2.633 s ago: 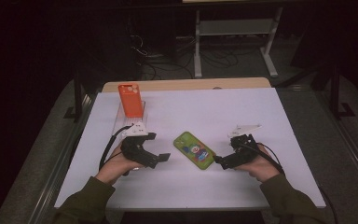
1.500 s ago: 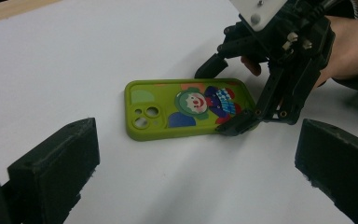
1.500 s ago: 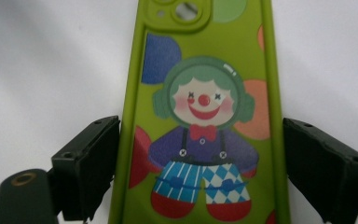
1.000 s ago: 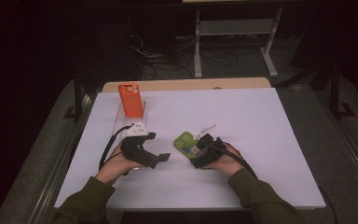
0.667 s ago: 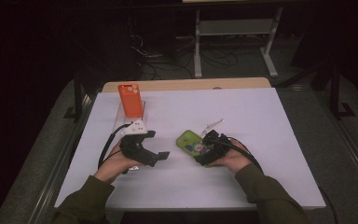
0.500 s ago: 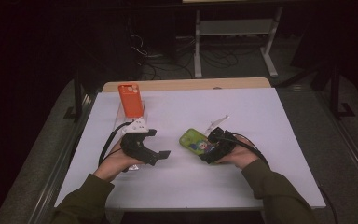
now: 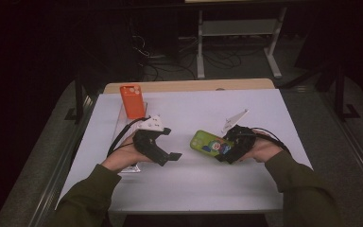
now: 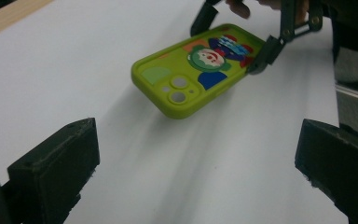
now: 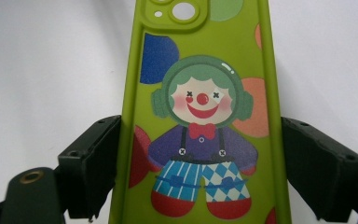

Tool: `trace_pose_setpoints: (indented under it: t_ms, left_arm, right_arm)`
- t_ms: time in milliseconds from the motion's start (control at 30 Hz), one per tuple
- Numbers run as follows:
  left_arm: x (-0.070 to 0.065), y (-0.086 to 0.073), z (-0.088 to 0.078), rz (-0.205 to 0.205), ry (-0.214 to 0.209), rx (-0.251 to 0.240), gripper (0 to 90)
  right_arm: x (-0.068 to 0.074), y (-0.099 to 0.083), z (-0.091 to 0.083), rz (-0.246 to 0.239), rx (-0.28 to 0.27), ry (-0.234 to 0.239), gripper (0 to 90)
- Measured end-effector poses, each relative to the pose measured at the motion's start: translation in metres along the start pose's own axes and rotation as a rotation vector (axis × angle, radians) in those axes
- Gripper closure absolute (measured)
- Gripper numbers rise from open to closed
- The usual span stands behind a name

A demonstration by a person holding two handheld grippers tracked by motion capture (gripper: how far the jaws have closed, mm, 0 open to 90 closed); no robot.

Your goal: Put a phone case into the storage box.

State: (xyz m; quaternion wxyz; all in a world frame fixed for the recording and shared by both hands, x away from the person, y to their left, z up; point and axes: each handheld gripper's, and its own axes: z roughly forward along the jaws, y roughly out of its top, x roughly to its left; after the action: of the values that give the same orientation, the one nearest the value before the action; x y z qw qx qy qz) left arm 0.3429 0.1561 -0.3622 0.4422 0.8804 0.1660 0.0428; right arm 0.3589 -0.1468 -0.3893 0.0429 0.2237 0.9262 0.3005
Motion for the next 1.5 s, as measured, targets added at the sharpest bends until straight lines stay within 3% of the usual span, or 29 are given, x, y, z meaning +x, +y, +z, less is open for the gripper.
trace_pose_setpoints:
  t_ms: [267,700,1233,1500]
  left_arm:
    - [-0.002,0.010,0.013,0.064,-0.064,0.030,0.0]
    - [-0.009,0.024,0.030,0.185,-0.156,0.109,0.0]
    - [-0.013,0.019,0.057,0.208,-0.229,0.184,0.0]
    - [-0.010,0.019,0.055,0.219,-0.234,0.174,11.8]
  right_arm:
    - [0.001,0.005,-0.006,-0.111,0.032,0.070,15.6]
    - [0.012,0.023,-0.001,-0.211,0.045,0.179,15.6]
    - [0.030,0.046,0.000,-0.314,0.038,0.203,15.5]
    - [0.031,0.048,0.000,-0.323,0.035,0.209,15.5]
